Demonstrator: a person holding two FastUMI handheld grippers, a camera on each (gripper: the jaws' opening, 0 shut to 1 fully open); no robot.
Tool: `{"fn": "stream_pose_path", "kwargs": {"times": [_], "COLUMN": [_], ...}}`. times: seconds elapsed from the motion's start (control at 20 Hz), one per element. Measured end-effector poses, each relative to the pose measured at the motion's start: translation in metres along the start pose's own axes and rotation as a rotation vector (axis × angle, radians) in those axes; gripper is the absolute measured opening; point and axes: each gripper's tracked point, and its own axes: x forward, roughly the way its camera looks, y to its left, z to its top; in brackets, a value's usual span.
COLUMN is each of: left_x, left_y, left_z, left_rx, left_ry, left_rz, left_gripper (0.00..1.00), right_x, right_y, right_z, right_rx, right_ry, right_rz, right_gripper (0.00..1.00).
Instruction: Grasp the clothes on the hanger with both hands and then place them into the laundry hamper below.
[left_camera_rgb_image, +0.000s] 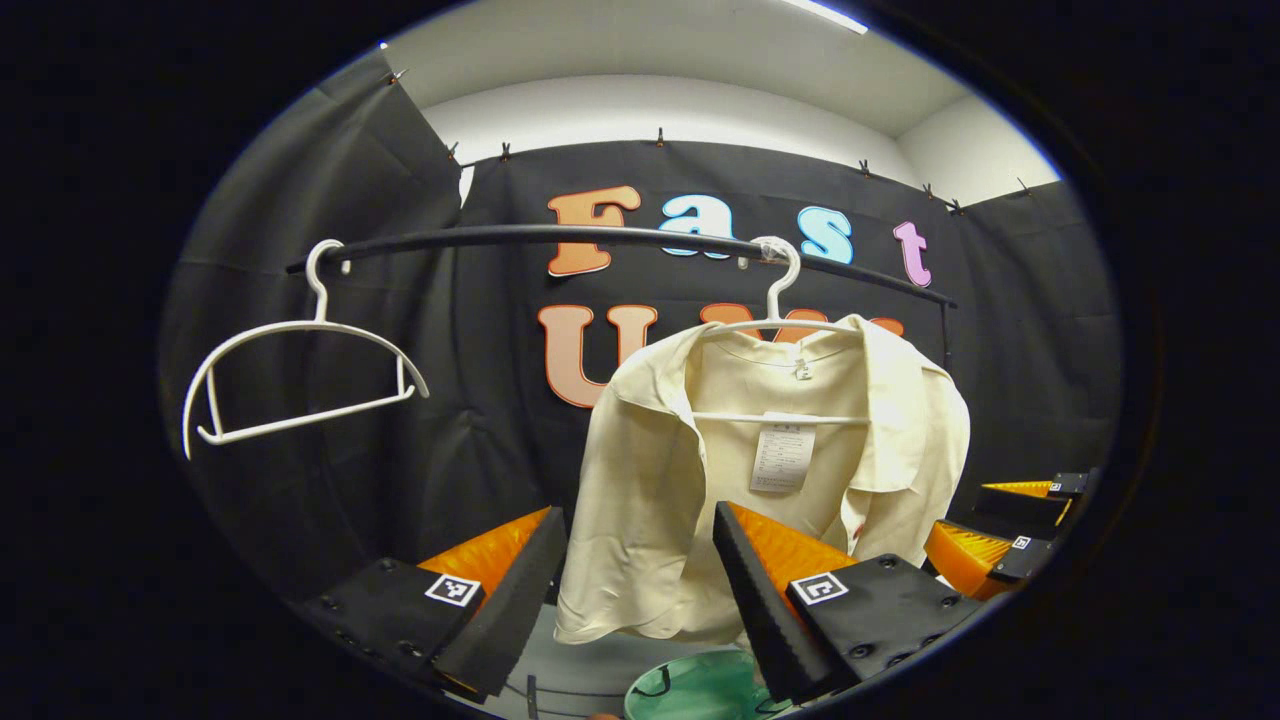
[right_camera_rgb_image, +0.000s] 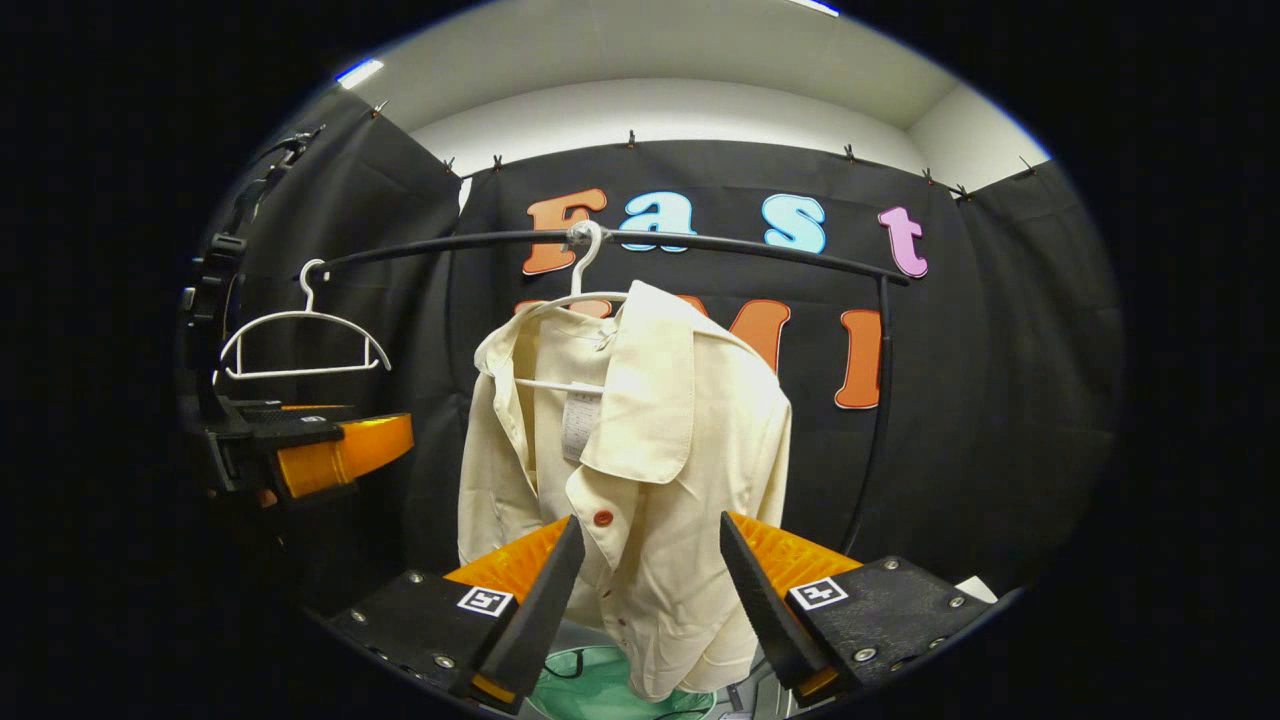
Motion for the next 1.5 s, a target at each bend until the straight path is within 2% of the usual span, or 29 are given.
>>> {"fn": "stream_pose_path", "kwargs": {"times": [0.1,0.15,0.25,0.65,0.95,1.0,1.15,1.2,1.25,1.3,1.35,1.45,1.5], "left_x": [0.020,0.031,0.051,0.120,0.148,0.153,0.161,0.162,0.163,0.164,0.166,0.168,0.167], "left_y": [-0.004,-0.007,-0.010,-0.025,-0.030,-0.031,-0.038,-0.042,-0.043,-0.043,-0.044,-0.047,-0.049], "left_z": [-0.004,-0.008,-0.017,-0.027,-0.033,-0.033,-0.029,-0.029,-0.030,-0.031,-0.031,-0.032,-0.032], "left_rx": [-0.017,-0.032,-0.041,-0.023,-0.022,-0.012,0.003,0.001,0.002,0.003,0.004,-0.024,-0.034], "left_ry": [-0.005,0.001,0.027,0.045,0.072,0.068,0.053,0.052,0.054,0.058,0.063,0.072,0.080], "left_rz": [-0.028,-0.043,-0.065,-0.146,-0.190,-0.192,-0.209,-0.222,-0.228,-0.229,-0.234,-0.260,-0.272], "left_gripper": [1.00,0.97,0.97,0.97,0.96,1.00,0.85,0.83,0.70,0.66,0.54,0.36,0.36], "right_x": [0.010,0.016,0.027,0.072,0.099,0.103,0.113,0.115,0.114,0.114,0.114,0.114,0.114], "right_y": [0.009,0.015,0.020,0.015,0.014,0.016,0.017,0.016,0.015,0.016,0.016,0.019,0.020], "right_z": [-0.007,-0.011,-0.021,-0.053,-0.066,-0.068,-0.068,-0.069,-0.070,-0.069,-0.069,-0.069,-0.068], "right_rx": [0.019,0.032,0.048,0.064,0.078,0.083,0.094,0.094,0.094,0.096,0.098,0.104,0.107], "right_ry": [0.015,0.021,0.040,0.090,0.096,0.099,0.102,0.102,0.102,0.101,0.101,0.101,0.102], "right_rz": [0.010,0.018,0.015,-0.056,-0.086,-0.088,-0.095,-0.100,-0.102,-0.102,-0.101,-0.092,-0.087], "right_gripper": [0.85,0.85,0.83,0.68,0.55,0.55,0.50,0.47,0.46,0.42,0.38,0.29,0.21]}}
